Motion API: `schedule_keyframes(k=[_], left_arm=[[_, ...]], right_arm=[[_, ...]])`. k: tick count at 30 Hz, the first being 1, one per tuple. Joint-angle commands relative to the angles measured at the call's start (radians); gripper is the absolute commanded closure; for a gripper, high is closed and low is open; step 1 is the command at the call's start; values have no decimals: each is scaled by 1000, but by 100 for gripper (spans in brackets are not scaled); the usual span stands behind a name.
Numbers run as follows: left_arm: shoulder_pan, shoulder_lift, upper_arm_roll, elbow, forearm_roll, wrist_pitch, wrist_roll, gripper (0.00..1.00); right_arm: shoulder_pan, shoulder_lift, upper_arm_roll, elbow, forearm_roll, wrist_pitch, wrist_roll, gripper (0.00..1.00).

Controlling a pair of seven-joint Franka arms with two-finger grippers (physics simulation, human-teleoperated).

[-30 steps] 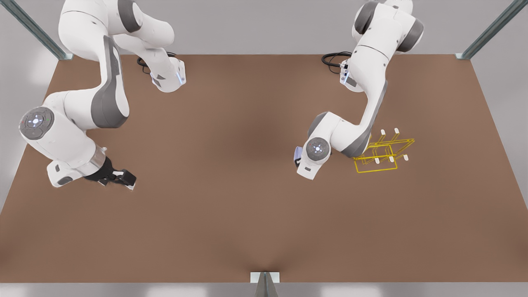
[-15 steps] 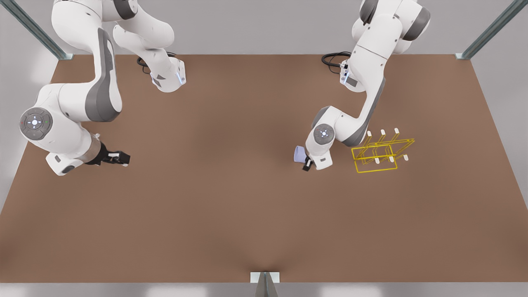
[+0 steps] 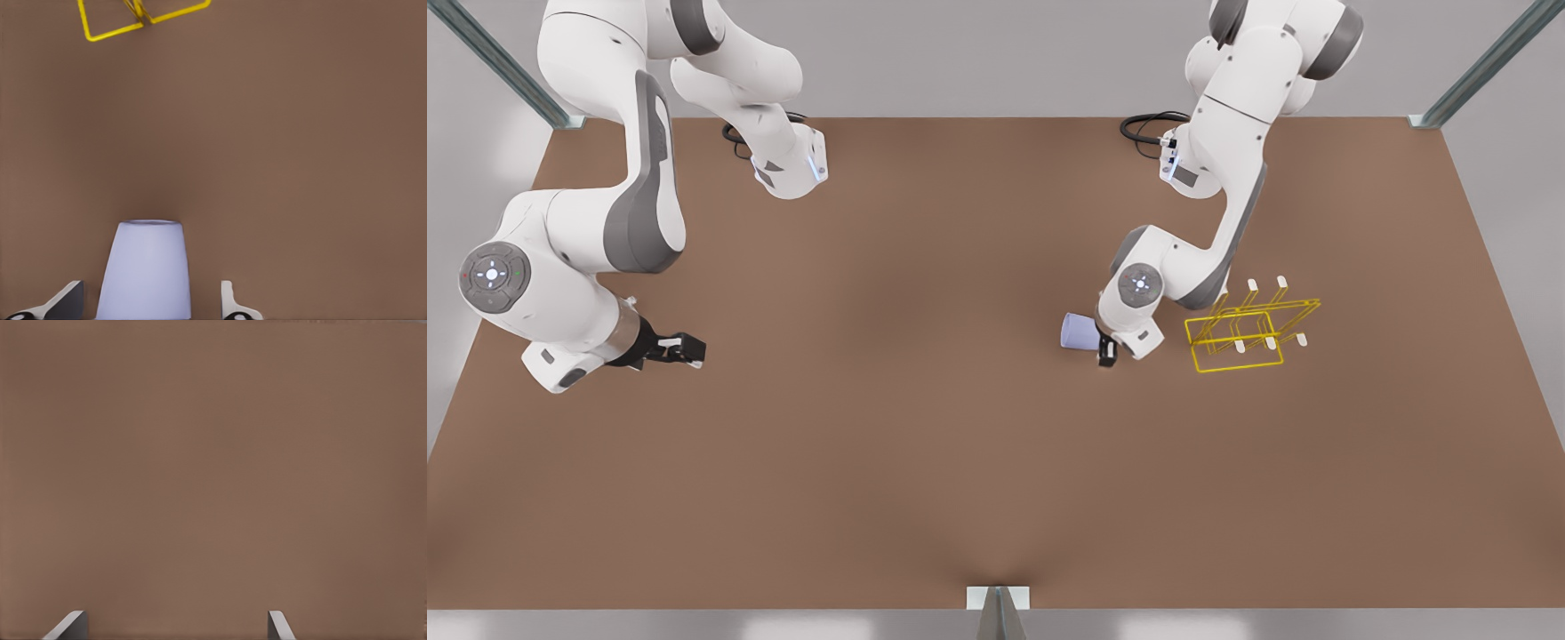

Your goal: Place the cup on the cup holder

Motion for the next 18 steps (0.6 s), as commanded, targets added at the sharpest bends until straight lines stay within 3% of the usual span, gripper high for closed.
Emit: schedule_keyframes(k=[1,18], left_arm=[[-7,13,-1,-3,-4,-24,93,0],[-12,138,-32,3,-5,100,122,0]], right_arm=[[0,-1,0,0,1,-5,-56,0],[-3,11,0,0,24,0,-62,0]])
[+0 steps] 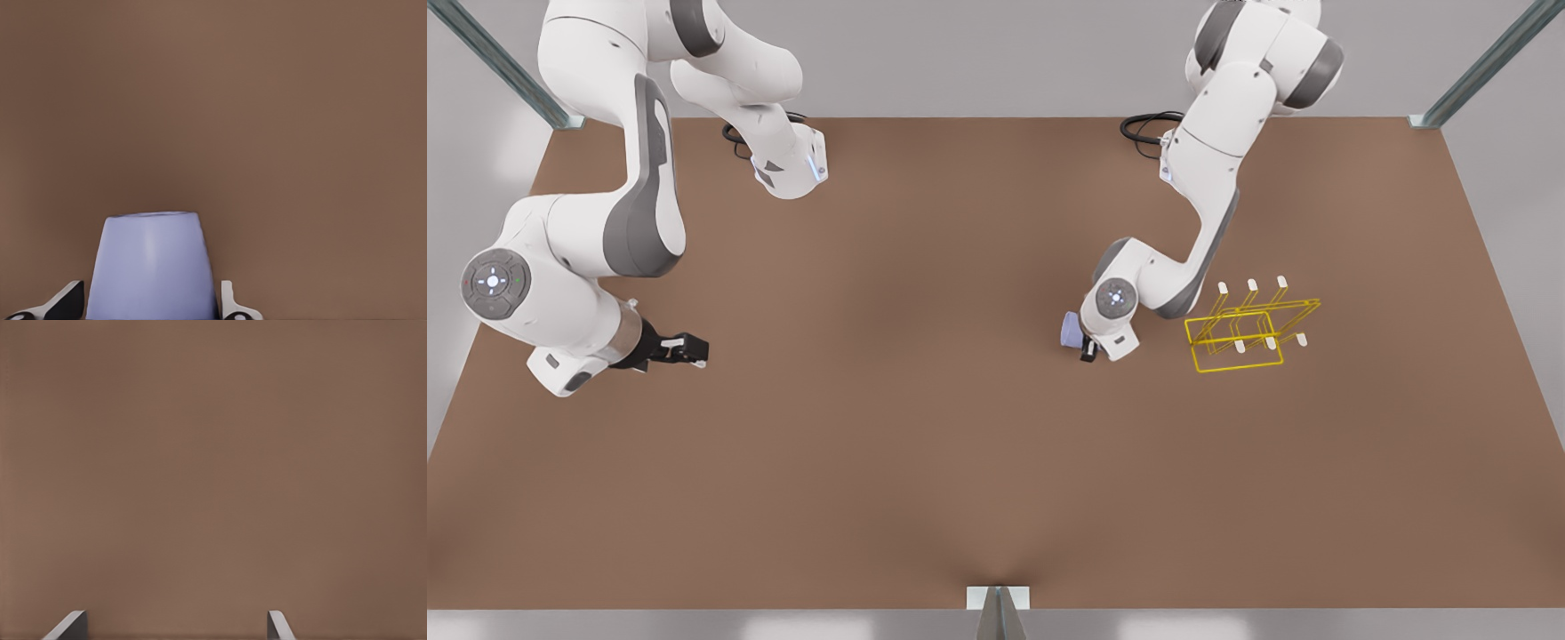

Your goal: Place the cup on the cup holder

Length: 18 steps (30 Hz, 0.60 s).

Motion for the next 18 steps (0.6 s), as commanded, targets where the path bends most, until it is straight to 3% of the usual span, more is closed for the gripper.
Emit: schedule_keyframes(k=[1,5,7,12,13,16,18], left_arm=[[-1,9,0,1,0,36,51,0],[-4,15,0,1,0,36,51,0],[-6,22,0,3,0,36,49,11],[-6,-8,0,7,-5,4,42,13],[-13,9,0,81,-5,-99,37,19],[-13,1,4,176,-9,-252,25,19],[-58,-5,76,387,63,-604,-4,18]], right_arm=[[0,1,-1,1,4,2,-26,0],[0,1,0,1,4,3,-23,0],[0,7,-1,1,4,3,-24,0],[0,7,-1,3,4,3,-19,0],[0,7,-1,3,2,24,-19,0],[-3,5,-1,0,2,37,-19,0],[-3,5,-1,0,2,35,-19,0]])
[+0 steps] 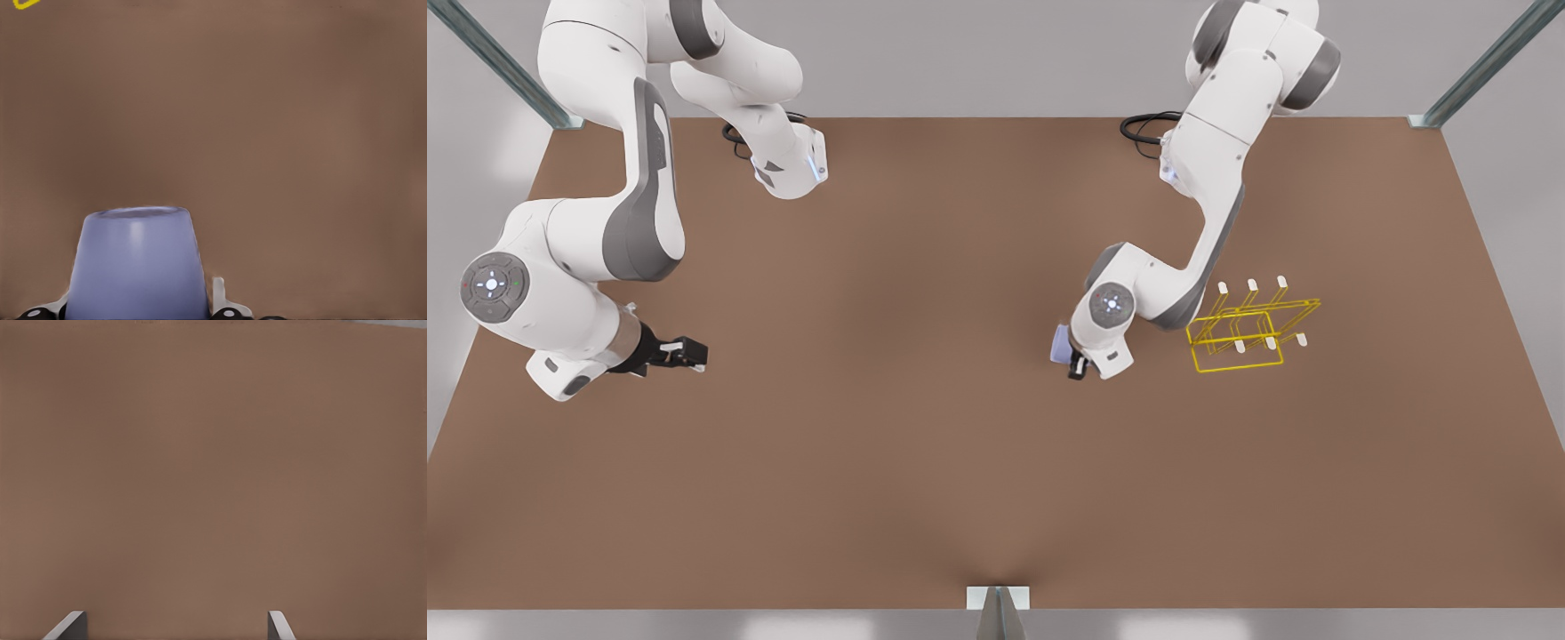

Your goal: Place the cup on the cup holder

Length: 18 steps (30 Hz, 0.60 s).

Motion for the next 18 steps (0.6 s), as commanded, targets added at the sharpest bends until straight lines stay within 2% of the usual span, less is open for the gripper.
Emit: schedule_keyframes(k=[1,2,4,6,7,9,14,16,18], left_arm=[[-124,-7,155,104,67,-441,-28,18],[-293,-20,352,101,70,-458,-16,18],[-605,2,681,98,68,-477,-22,18],[-883,130,1021,101,75,-501,-8,18],[-968,206,1124,98,127,-501,13,18],[-992,276,1140,96,301,-506,1,18],[-979,457,1207,188,375,-491,10,18],[-982,466,1215,176,441,-491,16,18],[-977,465,1235,85,487,-468,11,18]], right_arm=[[0,-1,0,0,0,11,-8,0],[-2,-1,0,0,0,11,-8,0],[-2,0,0,-1,0,11,-13,0],[-2,0,0,-1,2,10,-13,0],[-2,0,0,-1,2,11,-13,0],[-2,0,0,-1,2,11,-13,0],[-5,2,0,-3,2,10,-13,0],[-5,2,0,-3,4,10,-13,0],[-5,2,0,-3,2,10,-13,0]])
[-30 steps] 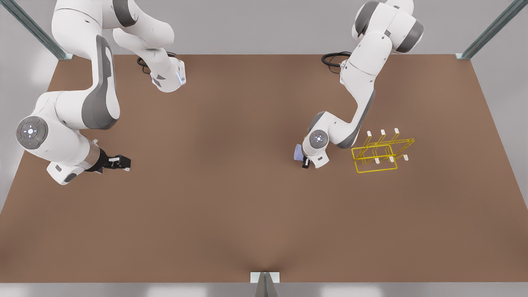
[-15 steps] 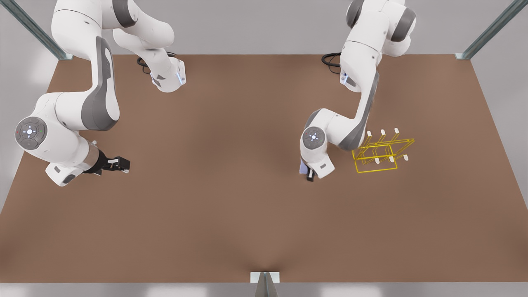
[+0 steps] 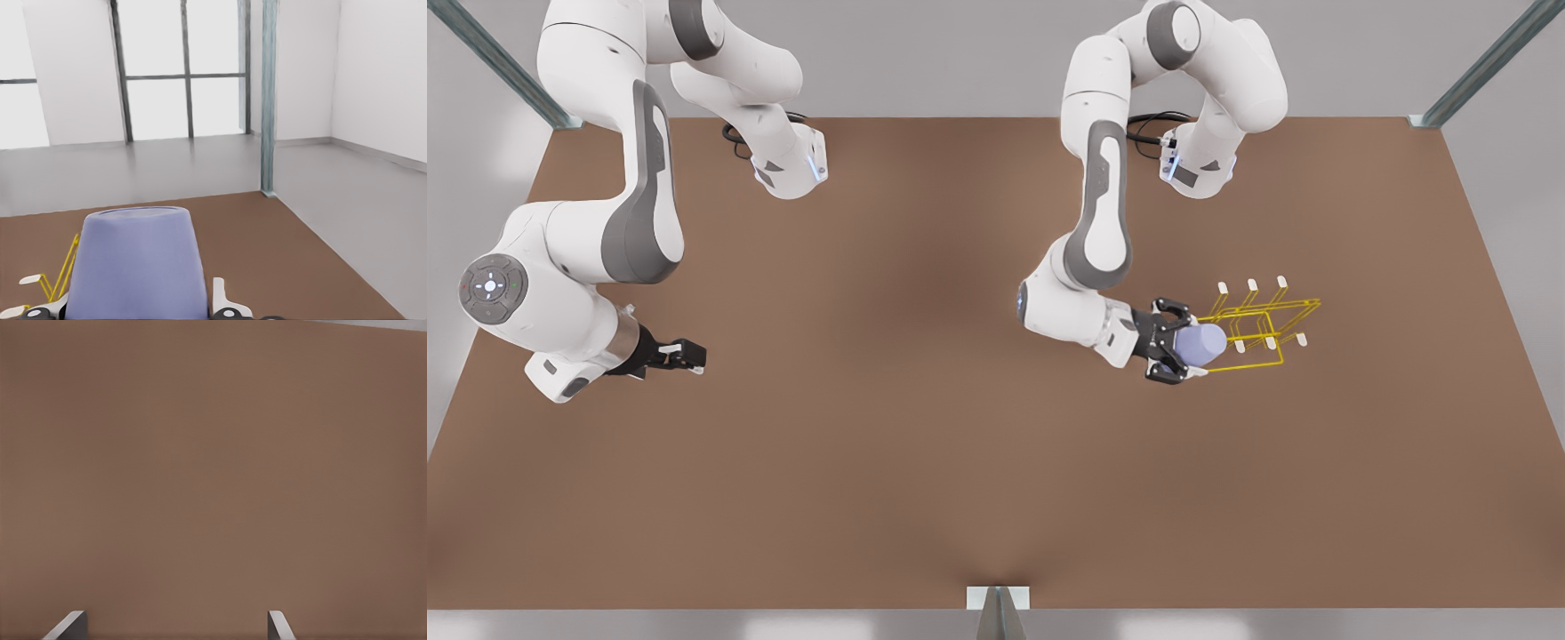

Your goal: Place the cup on the cup holder

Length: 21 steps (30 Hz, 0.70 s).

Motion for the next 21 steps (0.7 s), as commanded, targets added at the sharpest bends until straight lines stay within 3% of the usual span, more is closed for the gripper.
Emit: schedule_keyframes(k=[1,5,12,15,21], left_arm=[[1,1,13,-53,75,5,7,18],[30,16,12,-62,72,8,-5,18],[5,14,6,-223,66,17,-11,18],[4,13,4,-238,-25,164,-123,18],[27,33,-5,-238,-40,257,-225,18]], right_arm=[[0,-1,0,0,1,0,-5,0],[-5,-1,0,0,5,0,-7,0],[-12,-1,-3,-1,36,-5,-8,0],[-12,-1,-3,-1,36,-6,-8,0],[-12,-1,-3,-1,36,-8,-8,0]])
